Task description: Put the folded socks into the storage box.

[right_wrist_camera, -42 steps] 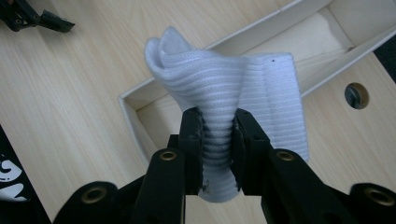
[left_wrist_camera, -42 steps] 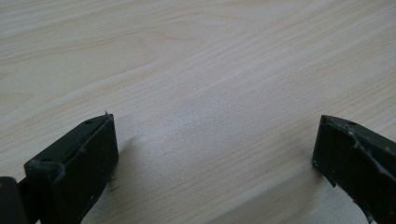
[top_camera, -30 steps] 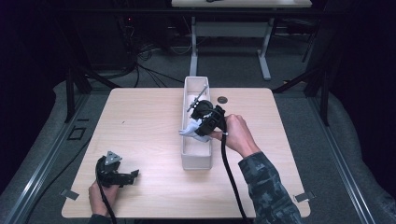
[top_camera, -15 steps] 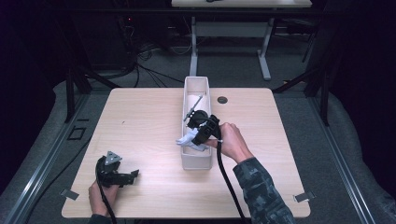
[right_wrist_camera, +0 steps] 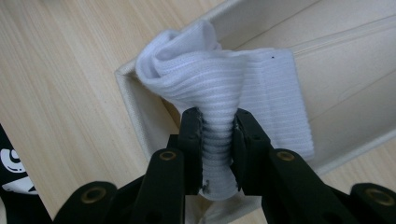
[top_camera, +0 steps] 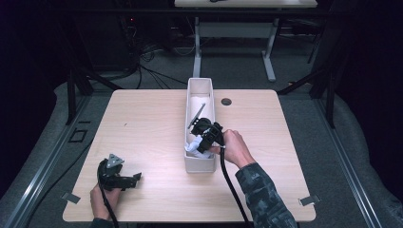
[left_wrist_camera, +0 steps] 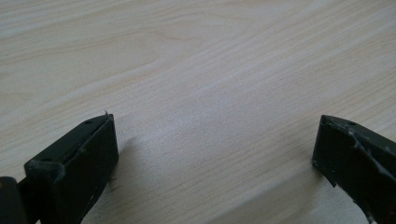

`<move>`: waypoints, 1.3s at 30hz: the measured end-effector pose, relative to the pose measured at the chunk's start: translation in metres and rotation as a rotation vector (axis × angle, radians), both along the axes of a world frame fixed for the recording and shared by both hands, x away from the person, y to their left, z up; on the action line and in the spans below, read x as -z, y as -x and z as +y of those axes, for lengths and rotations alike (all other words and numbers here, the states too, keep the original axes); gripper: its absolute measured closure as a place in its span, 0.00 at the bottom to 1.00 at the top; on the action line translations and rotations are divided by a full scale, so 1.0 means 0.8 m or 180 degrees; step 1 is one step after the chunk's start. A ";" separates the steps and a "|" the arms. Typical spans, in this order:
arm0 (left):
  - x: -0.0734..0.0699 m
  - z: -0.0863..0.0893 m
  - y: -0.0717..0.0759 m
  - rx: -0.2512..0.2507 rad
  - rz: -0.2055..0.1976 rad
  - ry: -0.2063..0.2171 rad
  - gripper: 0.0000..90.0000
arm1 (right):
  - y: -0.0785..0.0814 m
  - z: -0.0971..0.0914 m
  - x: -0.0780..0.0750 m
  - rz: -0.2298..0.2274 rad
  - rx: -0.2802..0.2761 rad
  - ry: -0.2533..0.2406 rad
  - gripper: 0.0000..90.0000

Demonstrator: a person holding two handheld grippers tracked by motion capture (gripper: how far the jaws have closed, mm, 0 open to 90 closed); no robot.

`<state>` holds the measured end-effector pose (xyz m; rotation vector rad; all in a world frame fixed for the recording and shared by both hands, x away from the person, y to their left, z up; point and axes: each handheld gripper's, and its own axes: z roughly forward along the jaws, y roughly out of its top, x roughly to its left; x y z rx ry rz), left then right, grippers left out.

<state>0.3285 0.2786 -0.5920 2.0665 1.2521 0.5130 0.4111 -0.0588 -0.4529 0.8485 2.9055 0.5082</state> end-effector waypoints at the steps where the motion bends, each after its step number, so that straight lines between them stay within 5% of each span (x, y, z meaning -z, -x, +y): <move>1: 0.000 0.000 0.000 -0.0001 -0.0001 -0.0001 0.00 | -0.001 0.000 0.003 0.0015 0.0006 0.0011 0.83; 26: 0.000 0.000 0.000 -0.0003 -0.0003 -0.0004 0.00 | -0.016 0.002 0.041 0.0302 0.0067 0.0065 0.81; 33: 0.000 0.000 0.000 -0.0004 -0.0003 -0.0005 0.00 | -0.015 -0.006 0.025 0.0241 0.0082 -0.0168 0.67; 39: 0.000 0.000 0.000 -0.0004 -0.0004 -0.0005 0.00 | -0.009 -0.012 0.003 0.0061 0.0107 -0.0258 0.44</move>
